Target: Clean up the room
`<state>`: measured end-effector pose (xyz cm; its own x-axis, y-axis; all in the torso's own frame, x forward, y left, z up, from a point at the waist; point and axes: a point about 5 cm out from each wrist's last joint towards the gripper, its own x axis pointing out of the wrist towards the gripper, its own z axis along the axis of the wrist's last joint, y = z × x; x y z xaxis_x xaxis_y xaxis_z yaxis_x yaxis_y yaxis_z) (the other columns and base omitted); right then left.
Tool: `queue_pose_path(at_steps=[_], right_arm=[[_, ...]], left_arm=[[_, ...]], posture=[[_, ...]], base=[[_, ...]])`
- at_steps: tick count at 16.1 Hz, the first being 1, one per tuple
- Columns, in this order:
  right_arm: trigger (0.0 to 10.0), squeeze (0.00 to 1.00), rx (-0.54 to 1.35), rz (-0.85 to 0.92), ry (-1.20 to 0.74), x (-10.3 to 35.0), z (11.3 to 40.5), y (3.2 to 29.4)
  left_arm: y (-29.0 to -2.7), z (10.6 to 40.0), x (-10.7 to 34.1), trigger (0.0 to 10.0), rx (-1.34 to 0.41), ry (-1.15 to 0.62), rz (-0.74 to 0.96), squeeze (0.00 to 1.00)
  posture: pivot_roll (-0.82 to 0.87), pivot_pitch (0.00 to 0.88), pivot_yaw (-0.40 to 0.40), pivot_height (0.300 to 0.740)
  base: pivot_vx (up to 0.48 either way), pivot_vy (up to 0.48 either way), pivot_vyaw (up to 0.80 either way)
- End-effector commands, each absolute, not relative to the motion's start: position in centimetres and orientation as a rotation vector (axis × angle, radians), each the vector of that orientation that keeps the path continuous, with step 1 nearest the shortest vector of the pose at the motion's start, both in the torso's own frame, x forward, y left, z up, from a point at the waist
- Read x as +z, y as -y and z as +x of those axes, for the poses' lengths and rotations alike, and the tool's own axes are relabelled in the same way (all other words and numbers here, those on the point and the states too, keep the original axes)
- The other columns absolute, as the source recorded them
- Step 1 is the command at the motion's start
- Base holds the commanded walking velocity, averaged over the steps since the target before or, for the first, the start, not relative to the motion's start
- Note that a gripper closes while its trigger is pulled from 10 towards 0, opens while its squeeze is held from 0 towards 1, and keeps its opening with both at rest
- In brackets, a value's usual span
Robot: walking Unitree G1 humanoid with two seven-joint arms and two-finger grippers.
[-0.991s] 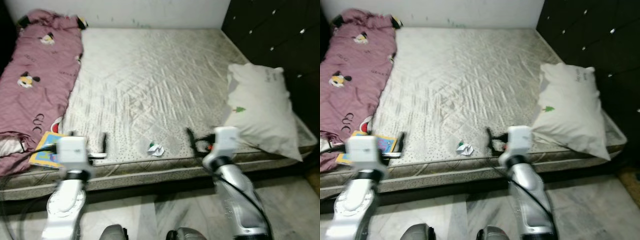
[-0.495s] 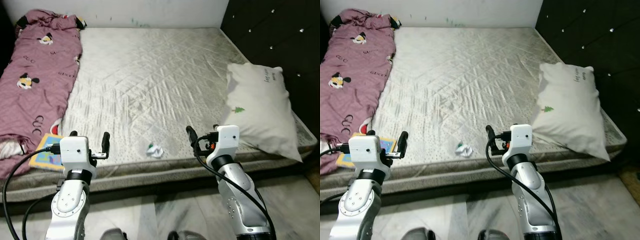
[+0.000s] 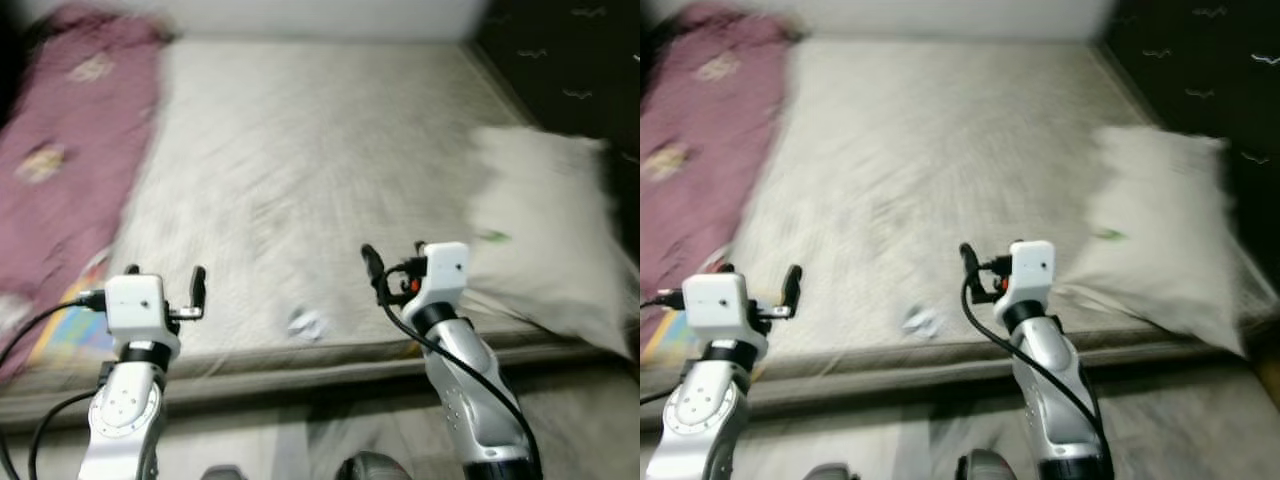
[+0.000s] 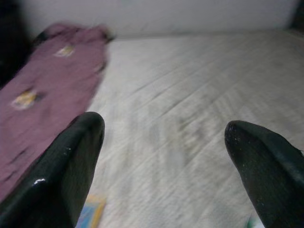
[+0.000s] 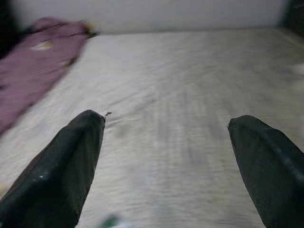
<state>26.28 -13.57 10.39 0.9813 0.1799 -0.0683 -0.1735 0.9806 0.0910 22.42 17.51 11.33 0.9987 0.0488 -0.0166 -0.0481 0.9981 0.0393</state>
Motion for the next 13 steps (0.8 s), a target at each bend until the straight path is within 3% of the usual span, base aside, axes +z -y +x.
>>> queue_pose_path(at_steps=[1, 8, 11, 13], right_arm=[[10.0, 0.00, 0.166, 0.094, -0.086, 10.29, 26.29, 13.68], [10.0, 0.00, 0.157, 0.109, -0.098, 10.11, 26.30, 13.79], [10.0, 0.00, 0.157, 0.108, -0.107, 10.01, 26.32, 13.80], [10.0, 0.00, 0.160, 0.110, -0.109, 9.97, 26.30, 13.75]], left_arm=[[-17.62, 21.97, 11.10, 10.0, 0.042, -0.031, 0.043, 0.00], [-17.63, 21.95, 11.00, 10.0, 0.042, -0.038, 0.044, 0.00], [-17.60, 21.91, 10.97, 10.0, 0.042, -0.040, 0.042, 0.00], [-17.59, 21.89, 10.92, 10.0, 0.041, -0.041, 0.039, 0.00]], posture=[[0.02, 0.079, -0.052, 0.740], [0.03, 0.076, -0.053, 0.740], [0.03, 0.077, -0.054, 0.740], [0.03, 0.075, -0.054, 0.740]], base=[[0.000, 0.000, 0.00], [0.000, 0.000, 0.00], [0.000, 0.000, -0.80], [0.000, 0.000, -0.20]])
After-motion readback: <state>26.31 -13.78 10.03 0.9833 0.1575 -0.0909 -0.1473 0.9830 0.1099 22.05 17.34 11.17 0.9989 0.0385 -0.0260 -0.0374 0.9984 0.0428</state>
